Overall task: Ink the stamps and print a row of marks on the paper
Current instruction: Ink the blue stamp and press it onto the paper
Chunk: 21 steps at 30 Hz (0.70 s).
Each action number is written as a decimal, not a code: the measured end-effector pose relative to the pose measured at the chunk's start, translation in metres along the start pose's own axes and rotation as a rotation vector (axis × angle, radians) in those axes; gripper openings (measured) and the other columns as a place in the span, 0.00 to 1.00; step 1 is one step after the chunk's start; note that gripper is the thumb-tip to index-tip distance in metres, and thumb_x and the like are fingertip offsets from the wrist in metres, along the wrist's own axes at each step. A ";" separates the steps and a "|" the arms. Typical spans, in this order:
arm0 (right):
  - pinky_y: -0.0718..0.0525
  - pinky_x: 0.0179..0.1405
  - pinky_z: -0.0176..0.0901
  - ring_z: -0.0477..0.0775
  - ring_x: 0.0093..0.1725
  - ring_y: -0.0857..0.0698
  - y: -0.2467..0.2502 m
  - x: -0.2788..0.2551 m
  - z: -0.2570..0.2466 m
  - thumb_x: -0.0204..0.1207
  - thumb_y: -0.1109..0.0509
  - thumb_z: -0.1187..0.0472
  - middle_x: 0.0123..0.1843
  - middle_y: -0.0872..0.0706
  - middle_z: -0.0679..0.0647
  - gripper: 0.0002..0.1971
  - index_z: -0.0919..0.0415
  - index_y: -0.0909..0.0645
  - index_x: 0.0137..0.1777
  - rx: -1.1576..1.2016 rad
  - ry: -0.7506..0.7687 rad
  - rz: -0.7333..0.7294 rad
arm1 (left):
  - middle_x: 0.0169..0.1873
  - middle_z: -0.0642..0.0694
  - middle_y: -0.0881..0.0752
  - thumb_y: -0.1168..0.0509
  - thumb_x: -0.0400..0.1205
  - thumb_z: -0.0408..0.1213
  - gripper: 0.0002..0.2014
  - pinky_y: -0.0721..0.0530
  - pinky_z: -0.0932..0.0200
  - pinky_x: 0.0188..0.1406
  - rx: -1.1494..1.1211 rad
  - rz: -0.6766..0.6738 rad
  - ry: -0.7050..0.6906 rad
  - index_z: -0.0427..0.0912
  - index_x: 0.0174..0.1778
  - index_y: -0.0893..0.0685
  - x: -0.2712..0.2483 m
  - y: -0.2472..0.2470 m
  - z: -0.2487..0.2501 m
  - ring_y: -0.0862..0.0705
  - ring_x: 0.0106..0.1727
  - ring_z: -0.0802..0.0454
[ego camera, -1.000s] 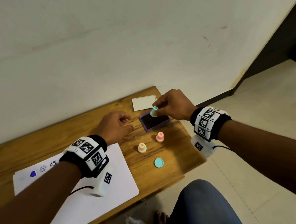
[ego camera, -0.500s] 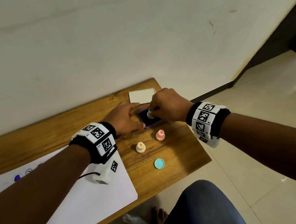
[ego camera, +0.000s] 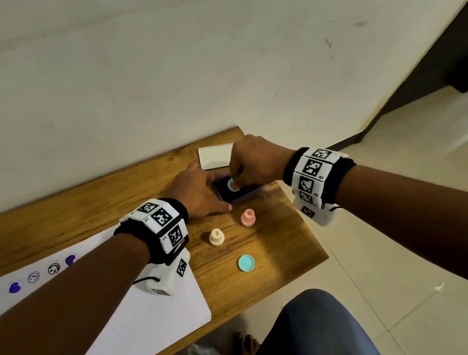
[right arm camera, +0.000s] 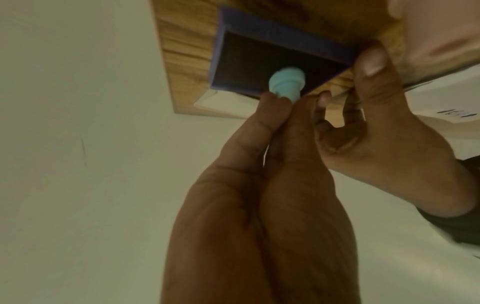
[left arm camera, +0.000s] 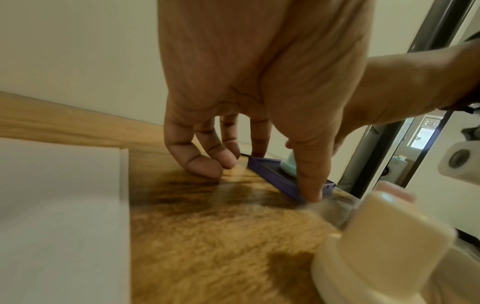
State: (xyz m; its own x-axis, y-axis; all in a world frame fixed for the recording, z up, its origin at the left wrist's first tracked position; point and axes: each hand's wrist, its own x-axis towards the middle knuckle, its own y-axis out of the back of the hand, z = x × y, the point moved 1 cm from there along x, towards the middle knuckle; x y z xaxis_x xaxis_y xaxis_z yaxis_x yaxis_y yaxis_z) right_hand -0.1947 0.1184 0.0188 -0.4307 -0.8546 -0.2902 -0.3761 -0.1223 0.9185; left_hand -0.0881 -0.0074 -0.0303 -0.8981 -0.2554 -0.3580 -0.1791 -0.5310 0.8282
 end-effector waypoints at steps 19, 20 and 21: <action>0.30 0.38 0.40 0.52 0.45 0.21 -0.011 -0.005 -0.004 0.71 0.20 0.54 0.47 0.09 0.55 0.09 0.57 0.07 0.49 0.051 -0.083 0.084 | 0.71 0.47 0.28 0.20 0.65 0.54 0.39 0.22 0.47 0.69 -0.026 0.040 -0.010 0.63 0.73 0.24 -0.004 -0.004 0.003 0.25 0.71 0.42; 0.31 0.37 0.40 0.51 0.44 0.21 -0.011 -0.008 -0.002 0.72 0.21 0.54 0.47 0.09 0.55 0.09 0.56 0.07 0.49 0.067 -0.078 0.099 | 0.70 0.47 0.28 0.20 0.65 0.54 0.39 0.22 0.46 0.68 -0.023 0.043 -0.004 0.64 0.73 0.24 -0.004 -0.003 0.004 0.25 0.71 0.42; 0.29 0.36 0.40 0.50 0.43 0.20 -0.011 -0.011 0.001 0.72 0.21 0.53 0.46 0.09 0.53 0.10 0.56 0.07 0.50 0.115 -0.086 0.126 | 0.69 0.48 0.28 0.20 0.65 0.55 0.39 0.21 0.45 0.68 -0.019 0.037 0.005 0.65 0.73 0.25 -0.005 -0.003 0.005 0.24 0.70 0.42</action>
State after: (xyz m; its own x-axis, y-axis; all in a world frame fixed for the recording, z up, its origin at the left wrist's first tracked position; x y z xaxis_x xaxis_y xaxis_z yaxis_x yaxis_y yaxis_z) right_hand -0.1863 0.1298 0.0115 -0.5471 -0.8126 -0.2009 -0.4040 0.0461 0.9136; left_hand -0.0851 -0.0008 -0.0290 -0.9018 -0.2791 -0.3298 -0.1385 -0.5364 0.8325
